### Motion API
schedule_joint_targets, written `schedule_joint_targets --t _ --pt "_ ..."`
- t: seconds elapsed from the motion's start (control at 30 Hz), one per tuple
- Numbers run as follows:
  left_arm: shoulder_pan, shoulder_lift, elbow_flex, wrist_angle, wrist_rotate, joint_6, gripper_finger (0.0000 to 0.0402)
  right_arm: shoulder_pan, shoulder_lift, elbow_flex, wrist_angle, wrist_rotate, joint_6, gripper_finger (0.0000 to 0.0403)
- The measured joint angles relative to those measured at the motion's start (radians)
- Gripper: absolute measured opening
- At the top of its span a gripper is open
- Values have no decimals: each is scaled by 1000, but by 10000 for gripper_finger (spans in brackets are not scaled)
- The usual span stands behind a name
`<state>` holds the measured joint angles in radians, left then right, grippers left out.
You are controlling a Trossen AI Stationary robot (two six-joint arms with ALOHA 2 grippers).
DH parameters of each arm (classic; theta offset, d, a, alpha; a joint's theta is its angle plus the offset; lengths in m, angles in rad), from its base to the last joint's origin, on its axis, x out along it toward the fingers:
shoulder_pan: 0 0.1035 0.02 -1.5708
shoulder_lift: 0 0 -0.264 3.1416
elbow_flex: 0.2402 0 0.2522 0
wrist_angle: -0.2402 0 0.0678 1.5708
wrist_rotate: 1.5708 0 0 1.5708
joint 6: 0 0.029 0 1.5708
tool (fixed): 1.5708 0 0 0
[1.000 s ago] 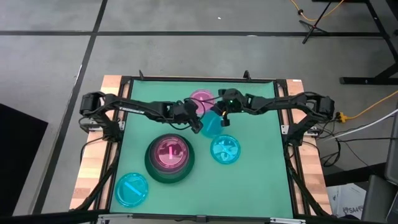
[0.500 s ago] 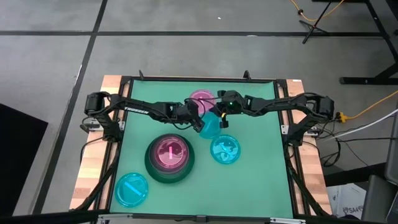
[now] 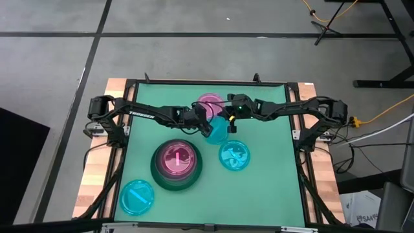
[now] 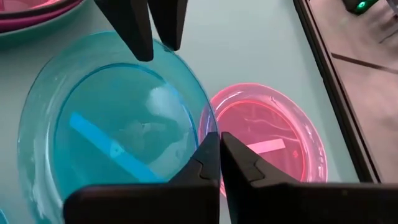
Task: Stack plastic plates
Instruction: Stack the top light blue plate on top of the stacked light pink plate
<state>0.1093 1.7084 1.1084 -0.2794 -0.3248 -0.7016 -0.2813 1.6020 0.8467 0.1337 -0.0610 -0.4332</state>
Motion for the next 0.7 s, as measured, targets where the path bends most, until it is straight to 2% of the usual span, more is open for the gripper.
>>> schedule_joint_targets --t 0.4,0.57,0.7 --pt "0 0 0 0 -5 4 27 0 0 0 0 0 14 0" --pt "0 0 0 -1 -6 4 8 0 0 0 -1 0 14 3" --pt "0 0 0 -1 -6 4 3 0 0 0 -1 0 14 22"
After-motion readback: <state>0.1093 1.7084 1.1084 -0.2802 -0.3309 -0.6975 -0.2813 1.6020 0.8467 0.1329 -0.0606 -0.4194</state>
